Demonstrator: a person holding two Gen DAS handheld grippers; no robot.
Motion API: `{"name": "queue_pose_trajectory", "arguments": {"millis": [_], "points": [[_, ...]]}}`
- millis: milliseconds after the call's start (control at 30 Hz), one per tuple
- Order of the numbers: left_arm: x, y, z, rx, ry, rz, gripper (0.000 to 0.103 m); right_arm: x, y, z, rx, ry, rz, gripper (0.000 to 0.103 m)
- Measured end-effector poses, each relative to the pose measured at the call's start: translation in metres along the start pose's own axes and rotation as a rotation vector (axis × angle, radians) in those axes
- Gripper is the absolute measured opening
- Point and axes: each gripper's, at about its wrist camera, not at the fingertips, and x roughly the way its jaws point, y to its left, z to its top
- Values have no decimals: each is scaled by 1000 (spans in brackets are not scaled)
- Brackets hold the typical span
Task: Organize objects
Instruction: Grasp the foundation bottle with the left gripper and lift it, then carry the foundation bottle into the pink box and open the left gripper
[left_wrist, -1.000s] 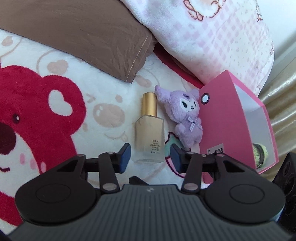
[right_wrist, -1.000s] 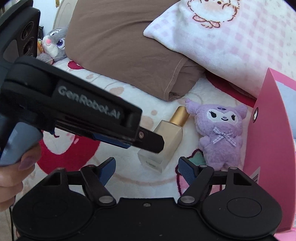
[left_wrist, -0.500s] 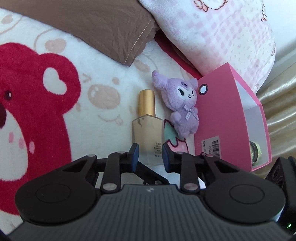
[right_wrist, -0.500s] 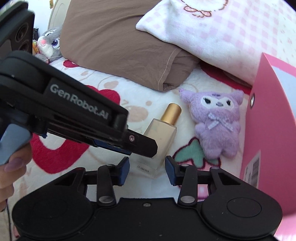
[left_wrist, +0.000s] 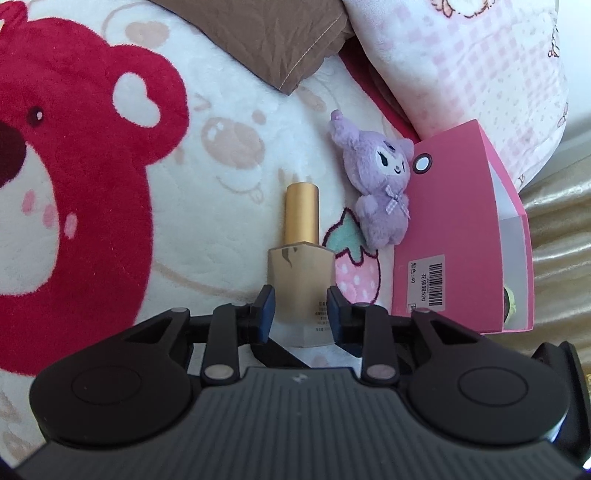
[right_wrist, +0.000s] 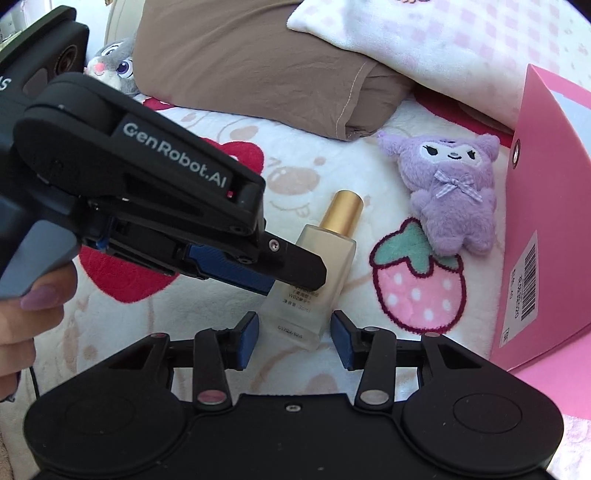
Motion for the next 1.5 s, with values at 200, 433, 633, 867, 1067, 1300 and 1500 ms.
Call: {"name": "queue_pose_trajectory", "arguments": {"millis": [200,433,633,867,1067,1300,1500], "points": [[13,-1,-2,-2,-6,-10,42,3,-2,4,50,1,9,56],[2,-22,-13,53,-41,6,40,-14,1,3,57,-24,-8,45],[-43,-50,-25,105,-81,5,40,-60,17,-1,-11,-104,-4,45],[-93,-106,-38,229,-162,-10,40,-125,22,8,-69,-213,-37,45],[-99,-164,-39,305,-146,-49,40,-175,-1,7,-79,-273,-94,45],[-64,-234,-27,360,-88,-112,40,-205,-50,12,-41,-293,-228,45],[-7,-280,-10,354,12,-132,41,-212,-109,13,40,-273,-291,45]]}}
